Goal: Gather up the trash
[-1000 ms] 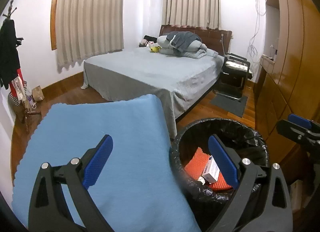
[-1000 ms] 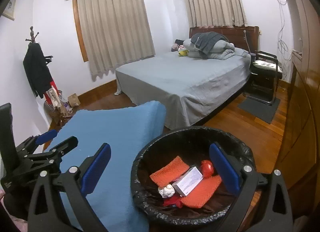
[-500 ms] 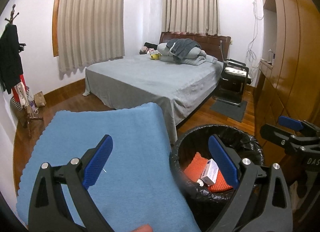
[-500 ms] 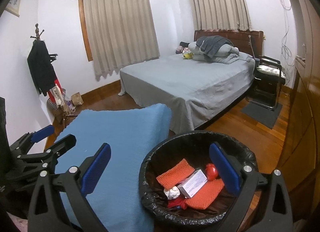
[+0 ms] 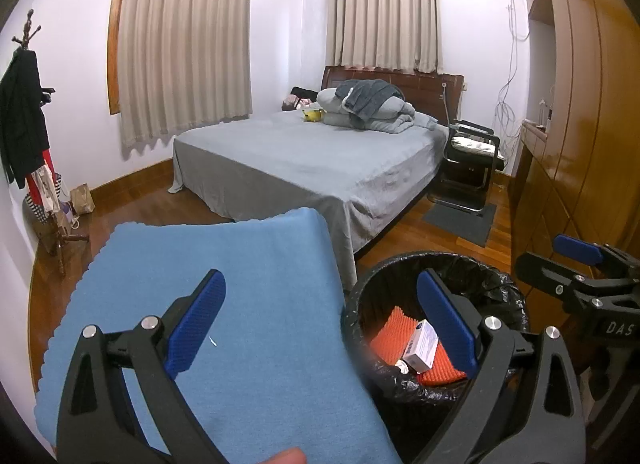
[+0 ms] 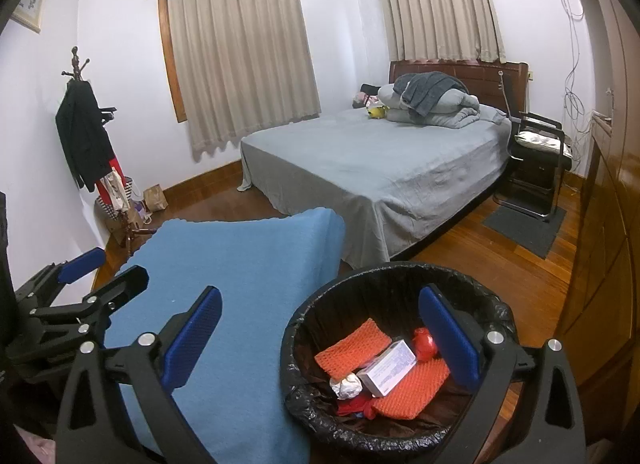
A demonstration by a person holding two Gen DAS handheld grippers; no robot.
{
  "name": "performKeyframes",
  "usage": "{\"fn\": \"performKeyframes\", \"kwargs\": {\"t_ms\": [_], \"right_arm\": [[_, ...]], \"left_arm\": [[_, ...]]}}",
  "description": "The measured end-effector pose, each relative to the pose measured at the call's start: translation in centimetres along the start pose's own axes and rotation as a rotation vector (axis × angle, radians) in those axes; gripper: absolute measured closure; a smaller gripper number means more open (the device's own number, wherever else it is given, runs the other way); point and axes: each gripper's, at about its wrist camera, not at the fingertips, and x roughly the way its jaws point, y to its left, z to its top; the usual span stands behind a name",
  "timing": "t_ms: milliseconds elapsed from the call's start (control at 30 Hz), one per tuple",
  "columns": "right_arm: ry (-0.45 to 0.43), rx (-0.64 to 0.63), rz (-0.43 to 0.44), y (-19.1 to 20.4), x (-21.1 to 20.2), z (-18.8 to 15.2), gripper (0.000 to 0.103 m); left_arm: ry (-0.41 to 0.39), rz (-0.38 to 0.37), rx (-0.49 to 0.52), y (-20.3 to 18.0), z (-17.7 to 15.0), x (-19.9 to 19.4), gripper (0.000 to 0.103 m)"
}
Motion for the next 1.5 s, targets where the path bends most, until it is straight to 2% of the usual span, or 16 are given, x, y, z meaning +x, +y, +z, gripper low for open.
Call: {"fn": "performKeyframes", "kwargs": {"t_ms": [1500], "right_arm": [[-0.001,-0.004,0.003,0.33,0.09,0.08,0.006]], "left_arm": [[-0.001,0.0,0.001,-0.13,-0.08,-0.04,0.009]]}}
